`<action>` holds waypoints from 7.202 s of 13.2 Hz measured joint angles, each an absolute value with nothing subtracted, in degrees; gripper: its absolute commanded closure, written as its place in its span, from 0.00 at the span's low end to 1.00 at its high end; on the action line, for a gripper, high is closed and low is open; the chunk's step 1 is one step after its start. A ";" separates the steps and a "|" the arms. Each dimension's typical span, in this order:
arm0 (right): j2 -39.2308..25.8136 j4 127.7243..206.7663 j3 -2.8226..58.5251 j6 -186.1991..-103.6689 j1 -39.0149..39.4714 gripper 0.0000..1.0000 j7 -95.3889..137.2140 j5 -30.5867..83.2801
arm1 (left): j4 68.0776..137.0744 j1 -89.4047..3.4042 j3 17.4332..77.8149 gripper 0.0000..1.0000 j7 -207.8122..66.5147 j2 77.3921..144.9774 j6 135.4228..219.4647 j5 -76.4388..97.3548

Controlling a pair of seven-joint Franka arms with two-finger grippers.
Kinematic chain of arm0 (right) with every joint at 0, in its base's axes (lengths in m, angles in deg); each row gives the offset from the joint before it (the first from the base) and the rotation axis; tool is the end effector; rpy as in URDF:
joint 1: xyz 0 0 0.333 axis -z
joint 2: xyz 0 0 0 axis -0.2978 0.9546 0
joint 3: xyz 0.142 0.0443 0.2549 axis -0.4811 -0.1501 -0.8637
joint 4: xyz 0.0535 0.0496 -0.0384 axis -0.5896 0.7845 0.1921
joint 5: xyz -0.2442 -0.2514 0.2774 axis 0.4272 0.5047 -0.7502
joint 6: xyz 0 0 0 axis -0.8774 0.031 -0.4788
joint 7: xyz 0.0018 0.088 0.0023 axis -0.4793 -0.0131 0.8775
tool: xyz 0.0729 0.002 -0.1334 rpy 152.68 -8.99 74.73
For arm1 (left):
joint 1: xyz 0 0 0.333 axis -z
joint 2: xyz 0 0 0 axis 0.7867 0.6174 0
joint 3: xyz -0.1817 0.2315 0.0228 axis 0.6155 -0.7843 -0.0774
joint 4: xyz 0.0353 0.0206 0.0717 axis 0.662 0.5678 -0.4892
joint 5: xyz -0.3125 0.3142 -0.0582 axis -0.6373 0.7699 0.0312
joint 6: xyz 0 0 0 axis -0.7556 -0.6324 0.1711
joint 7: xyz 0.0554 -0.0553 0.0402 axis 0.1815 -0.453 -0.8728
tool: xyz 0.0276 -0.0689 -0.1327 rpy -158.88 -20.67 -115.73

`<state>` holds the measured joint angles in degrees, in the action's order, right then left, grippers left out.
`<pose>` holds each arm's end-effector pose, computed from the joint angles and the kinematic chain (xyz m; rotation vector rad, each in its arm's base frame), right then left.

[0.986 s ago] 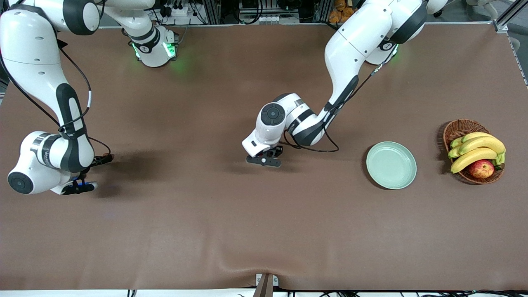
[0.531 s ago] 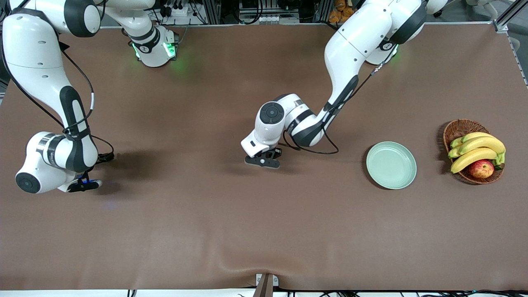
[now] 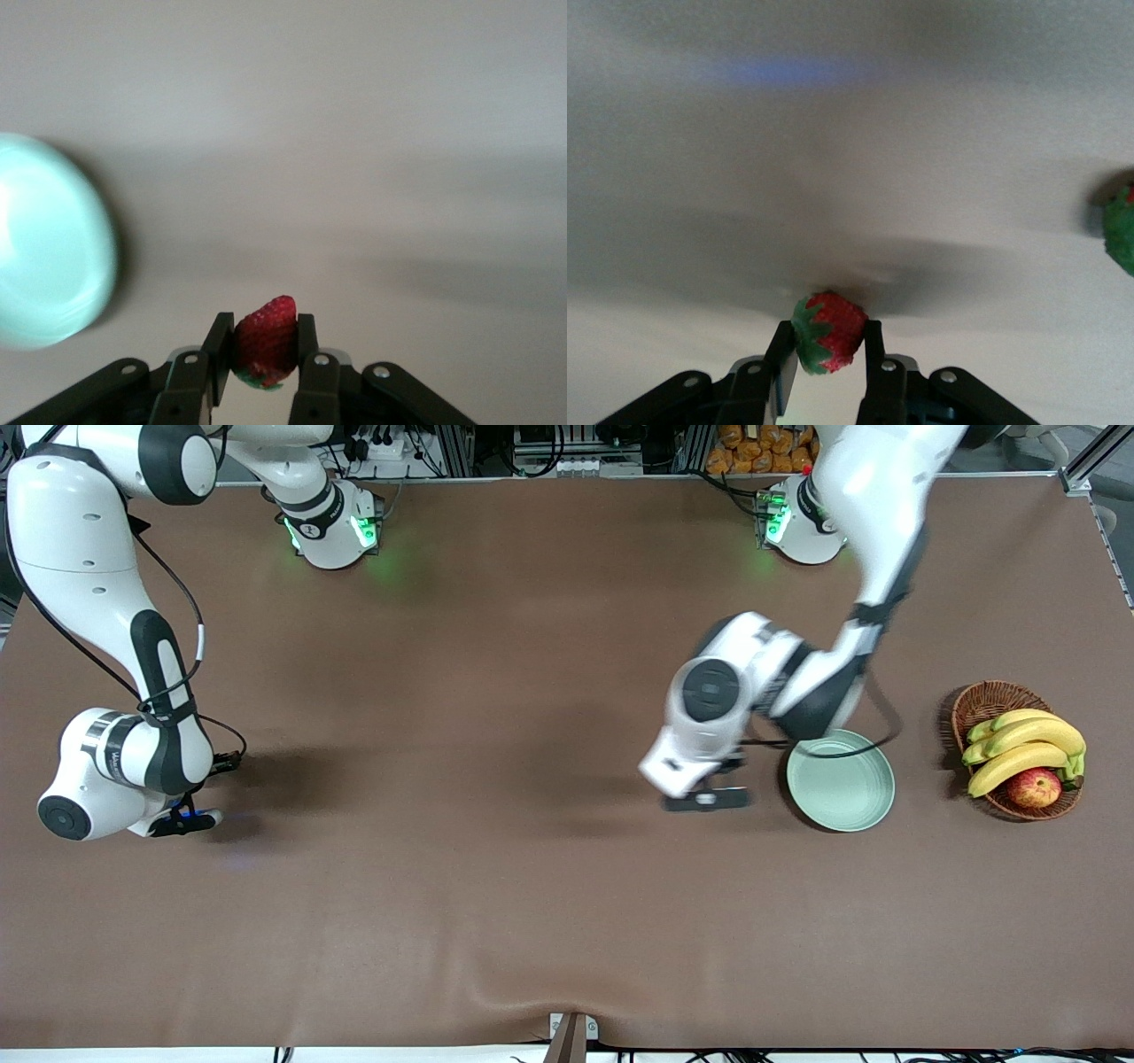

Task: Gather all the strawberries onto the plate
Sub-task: 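Carry the strawberry onto the green plate and open the left gripper, then grasp the second strawberry with the right gripper, then set the strawberry mid-table while the left gripper returns toward it, then grasp the second strawberry with the left gripper, then drop the strawberry on the plate while the right gripper grasps another, then carry the third strawberry mid-table and release it with the right gripper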

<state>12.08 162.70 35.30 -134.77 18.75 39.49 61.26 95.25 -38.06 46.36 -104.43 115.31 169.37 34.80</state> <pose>0.6030 -0.1540 0.0680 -2.9723 -0.2382 0.8294 0.6129 -0.3168 0.2309 -2.9407 -0.1090 0.1608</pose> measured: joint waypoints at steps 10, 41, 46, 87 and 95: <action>9.24 154.79 18.45 -135.52 10.71 1.00 21.52 34.11 | 107.53 -58.97 46.32 0.64 -92.30 113.96 175.19 33.77; 9.00 153.86 28.87 -135.08 19.65 0.00 35.61 51.81 | 85.80 -23.37 48.00 0.00 -142.30 134.86 201.70 30.36; 10.68 154.42 28.82 -142.12 23.25 0.00 43.06 62.79 | 84.50 -20.53 45.90 0.26 -137.46 136.52 202.74 30.37; 12.54 150.85 17.42 -148.43 -8.76 1.00 -3.55 32.45 | 108.41 -60.55 50.15 0.00 -95.19 110.70 179.19 30.11; 16.67 151.67 18.16 -162.78 -22.10 0.32 -15.76 31.67 | 100.24 -48.45 56.06 0.00 -118.79 118.01 178.88 25.73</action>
